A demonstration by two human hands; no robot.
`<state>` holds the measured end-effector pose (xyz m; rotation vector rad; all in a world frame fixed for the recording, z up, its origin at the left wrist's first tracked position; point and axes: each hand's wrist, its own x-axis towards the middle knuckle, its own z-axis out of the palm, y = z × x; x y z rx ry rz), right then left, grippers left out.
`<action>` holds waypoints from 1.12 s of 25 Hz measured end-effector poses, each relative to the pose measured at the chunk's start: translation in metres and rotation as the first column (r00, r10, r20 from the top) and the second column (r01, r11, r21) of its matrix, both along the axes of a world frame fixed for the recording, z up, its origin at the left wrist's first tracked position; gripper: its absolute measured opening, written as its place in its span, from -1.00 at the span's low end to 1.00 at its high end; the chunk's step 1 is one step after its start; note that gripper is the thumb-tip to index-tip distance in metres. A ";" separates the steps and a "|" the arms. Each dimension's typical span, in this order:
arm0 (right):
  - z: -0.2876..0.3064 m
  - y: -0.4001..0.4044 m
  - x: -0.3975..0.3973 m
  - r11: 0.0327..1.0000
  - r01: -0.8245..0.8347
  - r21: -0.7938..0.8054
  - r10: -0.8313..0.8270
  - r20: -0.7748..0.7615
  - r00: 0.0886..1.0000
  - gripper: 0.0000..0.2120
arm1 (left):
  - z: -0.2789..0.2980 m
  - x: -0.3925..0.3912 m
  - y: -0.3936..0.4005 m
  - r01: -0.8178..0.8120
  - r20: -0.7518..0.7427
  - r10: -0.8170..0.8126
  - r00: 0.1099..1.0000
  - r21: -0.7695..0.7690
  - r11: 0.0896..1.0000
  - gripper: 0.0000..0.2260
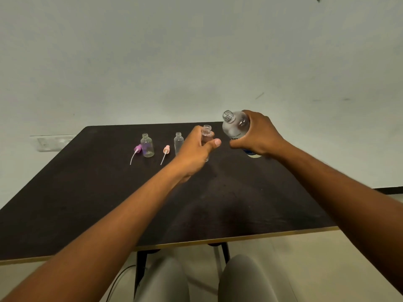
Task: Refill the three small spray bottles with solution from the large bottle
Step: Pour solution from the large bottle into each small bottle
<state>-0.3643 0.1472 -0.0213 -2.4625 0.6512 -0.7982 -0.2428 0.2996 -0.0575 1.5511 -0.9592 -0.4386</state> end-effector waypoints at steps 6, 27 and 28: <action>0.016 0.006 0.002 0.989 -0.043 -0.139 0.034 -0.066 0.997 -0.59 | 0.015 -0.001 0.008 0.060 0.021 -0.060 0.998 -0.005 0.998 -0.82; 0.044 0.011 0.005 0.919 -0.066 -0.388 -0.034 -0.246 0.969 -0.55 | 0.024 -0.003 0.012 0.037 0.076 -0.042 0.996 0.062 0.997 -0.85; 0.045 0.012 0.005 0.916 -0.065 -0.397 -0.043 -0.256 0.966 -0.55 | 0.024 -0.003 0.012 0.031 0.078 -0.036 0.996 0.067 0.997 -0.84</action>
